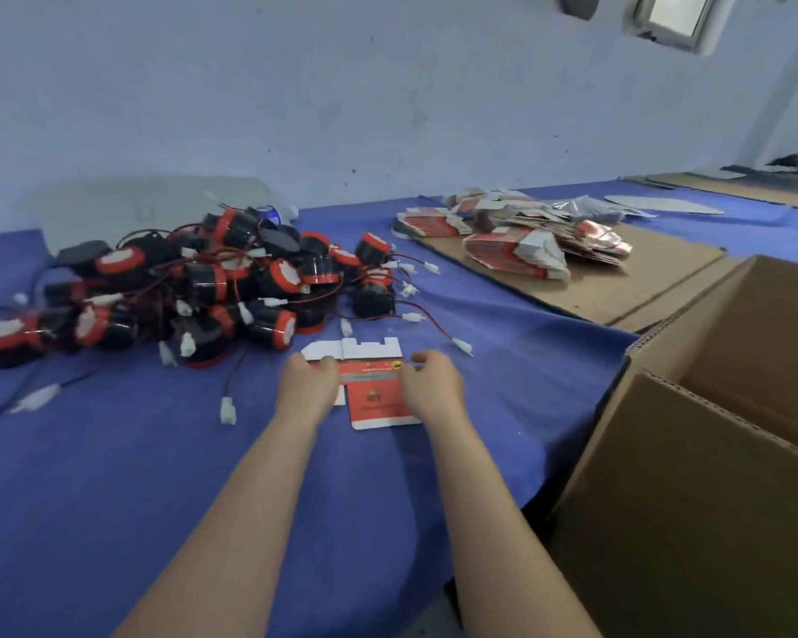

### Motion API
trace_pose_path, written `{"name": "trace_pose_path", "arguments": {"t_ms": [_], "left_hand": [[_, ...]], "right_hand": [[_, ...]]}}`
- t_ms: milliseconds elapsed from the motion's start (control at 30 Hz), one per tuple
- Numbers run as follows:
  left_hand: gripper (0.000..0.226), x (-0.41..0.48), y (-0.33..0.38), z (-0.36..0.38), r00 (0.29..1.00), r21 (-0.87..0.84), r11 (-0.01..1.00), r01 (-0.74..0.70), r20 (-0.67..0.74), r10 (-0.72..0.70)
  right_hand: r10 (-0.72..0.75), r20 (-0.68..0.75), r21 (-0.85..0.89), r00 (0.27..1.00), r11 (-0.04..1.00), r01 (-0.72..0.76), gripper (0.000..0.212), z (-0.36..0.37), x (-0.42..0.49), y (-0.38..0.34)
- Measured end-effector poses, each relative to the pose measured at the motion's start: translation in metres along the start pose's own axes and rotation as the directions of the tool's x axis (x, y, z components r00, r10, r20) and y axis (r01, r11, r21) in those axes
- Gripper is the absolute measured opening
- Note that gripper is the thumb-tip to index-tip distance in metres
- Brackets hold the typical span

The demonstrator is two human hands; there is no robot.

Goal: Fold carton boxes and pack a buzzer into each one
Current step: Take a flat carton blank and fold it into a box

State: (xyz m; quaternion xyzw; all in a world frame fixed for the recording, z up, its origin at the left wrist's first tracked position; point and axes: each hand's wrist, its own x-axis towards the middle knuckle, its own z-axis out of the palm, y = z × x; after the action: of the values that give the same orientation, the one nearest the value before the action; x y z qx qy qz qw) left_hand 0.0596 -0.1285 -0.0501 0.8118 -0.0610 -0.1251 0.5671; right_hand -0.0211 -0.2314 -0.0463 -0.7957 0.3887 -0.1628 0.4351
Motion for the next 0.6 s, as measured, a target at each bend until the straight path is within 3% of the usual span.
{"name": "trace_pose_path", "arguments": {"t_ms": [100,200,300,433,600], "left_hand": [[0.026,0.008,0.0,-0.006,0.999,-0.116,0.993,0.034,-0.003,-0.035],[0.019,0.012,-0.001,-0.011,0.999,-0.205,0.978,0.035,0.008,-0.034],[0.017,0.005,-0.001,-0.008,0.998,-0.187,0.981,-0.041,0.042,0.05],[0.032,-0.005,0.002,-0.007,0.974,-0.211,0.951,-0.228,-0.034,0.225],[0.035,-0.009,0.003,-0.022,0.922,-0.105,0.918,-0.382,-0.118,0.37]], "right_hand": [[0.048,-0.014,0.044,0.999,0.998,-0.048,0.023,0.004,0.007,-0.007],[0.096,-0.019,0.249,0.995,0.965,-0.088,0.029,0.002,0.01,-0.009],[0.018,-0.057,0.266,0.998,0.964,-0.002,0.02,0.008,0.006,-0.011],[-0.045,-0.257,0.411,0.965,0.899,0.151,0.043,0.021,-0.008,-0.018],[-0.148,-0.285,0.485,0.947,0.83,0.275,0.034,0.027,-0.017,-0.033]]}}
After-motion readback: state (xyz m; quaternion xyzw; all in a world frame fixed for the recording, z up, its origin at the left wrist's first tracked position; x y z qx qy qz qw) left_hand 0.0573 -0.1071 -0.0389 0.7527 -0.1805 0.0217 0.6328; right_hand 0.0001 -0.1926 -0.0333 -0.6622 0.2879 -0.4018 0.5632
